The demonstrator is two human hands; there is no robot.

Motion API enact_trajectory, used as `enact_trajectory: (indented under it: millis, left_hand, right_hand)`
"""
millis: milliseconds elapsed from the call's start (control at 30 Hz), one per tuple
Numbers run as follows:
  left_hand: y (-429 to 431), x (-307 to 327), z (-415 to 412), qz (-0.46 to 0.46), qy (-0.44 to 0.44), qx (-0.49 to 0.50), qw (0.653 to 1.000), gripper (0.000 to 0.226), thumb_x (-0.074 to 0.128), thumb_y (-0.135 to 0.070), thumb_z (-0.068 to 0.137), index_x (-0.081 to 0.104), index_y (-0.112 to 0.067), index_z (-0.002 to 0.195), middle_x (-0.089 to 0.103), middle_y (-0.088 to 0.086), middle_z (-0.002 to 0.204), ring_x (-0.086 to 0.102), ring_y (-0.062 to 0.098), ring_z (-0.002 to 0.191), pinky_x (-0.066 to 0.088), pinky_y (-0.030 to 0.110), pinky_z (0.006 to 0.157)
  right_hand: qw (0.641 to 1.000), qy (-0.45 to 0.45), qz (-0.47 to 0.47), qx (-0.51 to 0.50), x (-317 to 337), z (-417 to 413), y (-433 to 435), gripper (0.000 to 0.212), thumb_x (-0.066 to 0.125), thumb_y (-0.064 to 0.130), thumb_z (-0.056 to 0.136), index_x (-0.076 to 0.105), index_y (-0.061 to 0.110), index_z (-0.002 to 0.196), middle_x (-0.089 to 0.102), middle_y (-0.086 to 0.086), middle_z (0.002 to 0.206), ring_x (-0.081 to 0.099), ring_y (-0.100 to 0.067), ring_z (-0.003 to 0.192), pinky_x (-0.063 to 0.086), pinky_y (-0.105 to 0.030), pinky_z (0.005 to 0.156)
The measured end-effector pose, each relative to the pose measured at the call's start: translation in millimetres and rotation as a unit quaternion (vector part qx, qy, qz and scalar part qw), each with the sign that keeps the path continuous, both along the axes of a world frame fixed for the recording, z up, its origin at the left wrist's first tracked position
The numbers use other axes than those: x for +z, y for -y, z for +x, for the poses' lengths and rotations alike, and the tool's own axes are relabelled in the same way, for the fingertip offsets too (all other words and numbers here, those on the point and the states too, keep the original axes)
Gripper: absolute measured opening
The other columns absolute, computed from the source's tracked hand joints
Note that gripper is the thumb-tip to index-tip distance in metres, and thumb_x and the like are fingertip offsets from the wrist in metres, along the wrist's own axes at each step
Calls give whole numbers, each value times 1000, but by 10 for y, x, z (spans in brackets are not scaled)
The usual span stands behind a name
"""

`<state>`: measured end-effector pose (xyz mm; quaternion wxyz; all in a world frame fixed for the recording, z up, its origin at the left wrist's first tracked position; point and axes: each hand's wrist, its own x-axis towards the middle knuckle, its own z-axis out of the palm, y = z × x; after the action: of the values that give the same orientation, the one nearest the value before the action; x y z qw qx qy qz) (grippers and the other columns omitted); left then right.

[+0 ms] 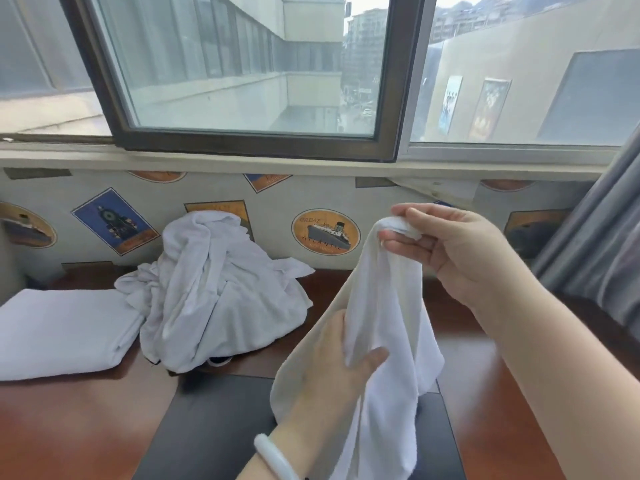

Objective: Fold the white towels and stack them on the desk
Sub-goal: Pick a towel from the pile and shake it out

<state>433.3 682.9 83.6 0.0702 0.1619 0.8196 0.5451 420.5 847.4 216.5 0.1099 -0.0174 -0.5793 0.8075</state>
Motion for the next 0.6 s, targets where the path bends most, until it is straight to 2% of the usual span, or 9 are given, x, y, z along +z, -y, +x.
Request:
enact_trajectory:
  millis: [67,100,200,233,300,400,467,533,600]
  left_hand:
    - [-16,-28,27,-38,-13,77,996,38,65,-36,90,37,-36,116,49,-24,109,50,-4,98,37,5,71]
    - [7,-55,12,-33,-23,105,994,34,61,-28,91,37,-35,113,48,-23,107,51,-3,98,38,5,72]
    - [141,-116,-53,-50,-86,143,985,42,56,-12,91,36,-28,125,41,-14,121,48,9,116,46,25,97]
    - [194,-106,-65,-66,-125,156,978,47,57,-11,91,33,-27,128,35,-12,123,43,11,118,45,31,101]
    - [270,12,-11,-49,-221,167,959,49,58,-9,90,32,-30,126,28,-13,120,37,9,115,42,29,99]
    - [329,154,78,-80,-362,108,922,46,66,-1,82,45,-32,110,35,-5,123,43,12,111,50,26,91]
    - [334,147,69,-128,-387,77,910,40,66,-8,81,48,-34,106,41,1,127,48,20,112,50,29,93]
    - [354,114,47,-152,-362,86,916,19,46,-26,90,50,-37,104,46,0,126,48,22,111,48,33,94]
    - [383,14,23,-155,-341,94,922,20,38,-31,91,57,-35,99,51,-2,111,52,20,98,52,31,82]
  right_hand:
    - [1000,-26,16,5,188,-3,36,16,52,4,97,67,-1,98,74,-19,83,74,-26,77,61,-30,73]
    - [999,-37,22,5,273,-1,55,15,54,5,96,67,0,99,74,-18,86,74,-27,81,61,-29,73]
    - [998,-64,25,3,493,19,126,15,55,4,95,68,-1,101,73,-20,92,73,-31,89,61,-33,79]
    - [997,-72,22,3,550,32,155,15,55,3,95,68,-2,101,73,-20,93,73,-32,91,60,-34,81]
    - [997,-81,19,-6,638,65,235,15,54,0,95,67,-4,102,72,-21,95,73,-34,92,60,-37,82]
    - [996,-78,38,-32,703,130,394,16,54,-1,95,66,-6,104,70,-25,99,72,-37,93,61,-38,80]
    - [995,-68,48,-51,740,184,513,16,55,-1,96,66,-6,105,69,-27,103,72,-37,92,61,-37,78]
    - [994,-62,51,-69,776,240,615,15,55,0,96,66,-5,105,68,-30,107,72,-37,91,61,-36,78]
    - [993,-51,51,-91,803,294,675,15,56,0,96,67,-5,105,67,-30,107,73,-36,89,61,-37,78]
